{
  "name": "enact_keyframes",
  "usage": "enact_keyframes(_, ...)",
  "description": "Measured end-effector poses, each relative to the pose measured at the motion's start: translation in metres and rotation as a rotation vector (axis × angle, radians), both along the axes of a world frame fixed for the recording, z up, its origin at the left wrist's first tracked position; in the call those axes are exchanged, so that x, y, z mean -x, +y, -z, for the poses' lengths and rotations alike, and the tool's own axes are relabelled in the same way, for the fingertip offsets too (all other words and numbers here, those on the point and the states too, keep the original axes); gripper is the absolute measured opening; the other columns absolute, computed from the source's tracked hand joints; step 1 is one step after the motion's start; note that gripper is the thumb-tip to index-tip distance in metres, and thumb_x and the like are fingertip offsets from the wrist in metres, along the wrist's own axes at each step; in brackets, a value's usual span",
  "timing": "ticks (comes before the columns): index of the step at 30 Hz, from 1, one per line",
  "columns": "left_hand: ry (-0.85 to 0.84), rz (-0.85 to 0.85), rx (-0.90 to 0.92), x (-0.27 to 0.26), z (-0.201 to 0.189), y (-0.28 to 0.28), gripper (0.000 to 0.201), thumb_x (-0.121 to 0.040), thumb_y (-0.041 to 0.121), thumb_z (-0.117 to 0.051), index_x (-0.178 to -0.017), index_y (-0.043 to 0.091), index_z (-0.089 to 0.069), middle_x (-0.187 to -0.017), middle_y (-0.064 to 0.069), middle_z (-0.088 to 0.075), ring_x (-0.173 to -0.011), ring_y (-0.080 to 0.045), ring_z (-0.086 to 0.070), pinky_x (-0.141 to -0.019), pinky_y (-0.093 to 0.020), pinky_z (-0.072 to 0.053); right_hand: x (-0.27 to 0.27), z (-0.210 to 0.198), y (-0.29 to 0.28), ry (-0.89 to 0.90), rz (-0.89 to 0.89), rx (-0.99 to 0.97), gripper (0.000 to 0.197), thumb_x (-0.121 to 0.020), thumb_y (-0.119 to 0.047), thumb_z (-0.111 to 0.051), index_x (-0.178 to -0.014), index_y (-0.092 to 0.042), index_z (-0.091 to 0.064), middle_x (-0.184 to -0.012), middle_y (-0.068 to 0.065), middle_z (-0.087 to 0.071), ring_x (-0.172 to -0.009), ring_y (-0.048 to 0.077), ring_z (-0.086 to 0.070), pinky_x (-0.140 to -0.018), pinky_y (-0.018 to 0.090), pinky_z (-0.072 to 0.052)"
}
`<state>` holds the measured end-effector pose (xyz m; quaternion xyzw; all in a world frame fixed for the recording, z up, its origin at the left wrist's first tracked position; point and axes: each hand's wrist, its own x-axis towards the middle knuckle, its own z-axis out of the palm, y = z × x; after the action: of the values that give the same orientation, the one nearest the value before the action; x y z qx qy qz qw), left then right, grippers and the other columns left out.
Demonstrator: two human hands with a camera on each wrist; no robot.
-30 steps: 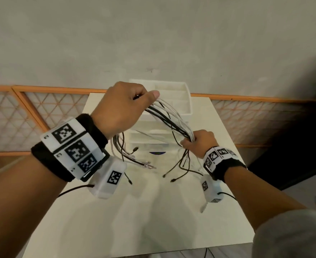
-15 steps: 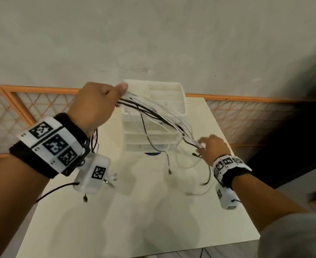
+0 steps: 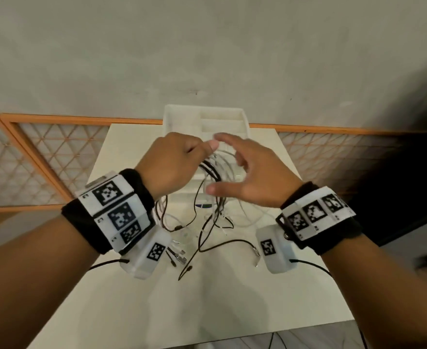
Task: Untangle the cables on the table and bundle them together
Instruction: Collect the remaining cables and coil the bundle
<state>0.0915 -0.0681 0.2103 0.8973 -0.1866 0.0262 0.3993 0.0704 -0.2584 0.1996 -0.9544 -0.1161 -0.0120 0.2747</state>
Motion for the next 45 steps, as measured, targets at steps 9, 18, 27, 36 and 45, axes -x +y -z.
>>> enact_keyframes(9,0.043,-0.010,-0.165,-0.006,0.011,0.009,0.059,-0.103,0.049,-0.037,-0.058,0.010,-0.041,-0.043,0.002,-0.045,-0.050,-0.015,-0.041,-0.048,-0.019,-0.029,-0.021,0.048,-0.059,0.181,0.352,0.424,0.027,-0.088,-0.046,-0.053,-0.077,-0.023,-0.061,-0.084,0.006,-0.062,-0.077,0.030,-0.059,-0.064,0.031,-0.045)
enact_keyframes(18,0.605,0.022,-0.125,-0.018,0.084,0.022,0.077,-0.093,0.072,-0.028,-0.062,0.010,-0.060,-0.043,0.002,-0.041,-0.040,-0.017,-0.039,-0.052,-0.026,-0.039,-0.061,0.051,-0.124,0.218,0.691,0.108,0.023,-0.089,-0.015,-0.053,-0.069,-0.008,-0.061,-0.070,0.009,-0.061,-0.059,0.020,-0.053,-0.049,0.023,-0.033)
enact_keyframes(27,0.573,-0.139,-0.016,-0.041,0.115,0.058,0.073,-0.091,0.072,-0.028,-0.062,0.011,-0.056,-0.046,0.002,-0.037,-0.045,-0.017,-0.035,-0.055,-0.028,-0.035,-0.125,0.021,-0.154,0.109,0.786,-0.348,0.017,-0.094,-0.015,-0.056,-0.086,-0.006,-0.067,-0.072,0.011,-0.066,-0.065,0.026,-0.059,-0.059,0.034,-0.046)
enact_keyframes(36,0.302,-0.192,0.124,-0.082,0.079,0.056,0.058,-0.092,0.069,-0.041,-0.079,0.020,-0.070,-0.057,0.011,-0.042,-0.056,-0.015,-0.036,-0.058,-0.030,-0.033,-0.191,0.006,-0.141,-0.168,0.740,-1.093,0.040,-0.086,0.008,-0.034,-0.084,-0.017,-0.065,-0.073,0.011,-0.063,-0.056,0.021,-0.054,-0.047,0.020,-0.036)
enact_keyframes(45,0.308,-0.173,-0.067,-0.062,0.090,0.050,0.045,-0.088,0.060,-0.048,-0.076,0.026,-0.074,-0.047,0.003,-0.028,-0.041,-0.012,-0.026,-0.047,-0.023,-0.028,-0.132,0.184,-0.161,0.306,0.841,-1.271,0.030,-0.103,-0.011,-0.036,-0.093,-0.020,-0.063,-0.089,0.011,-0.064,-0.068,0.023,-0.058,-0.058,0.030,-0.035)
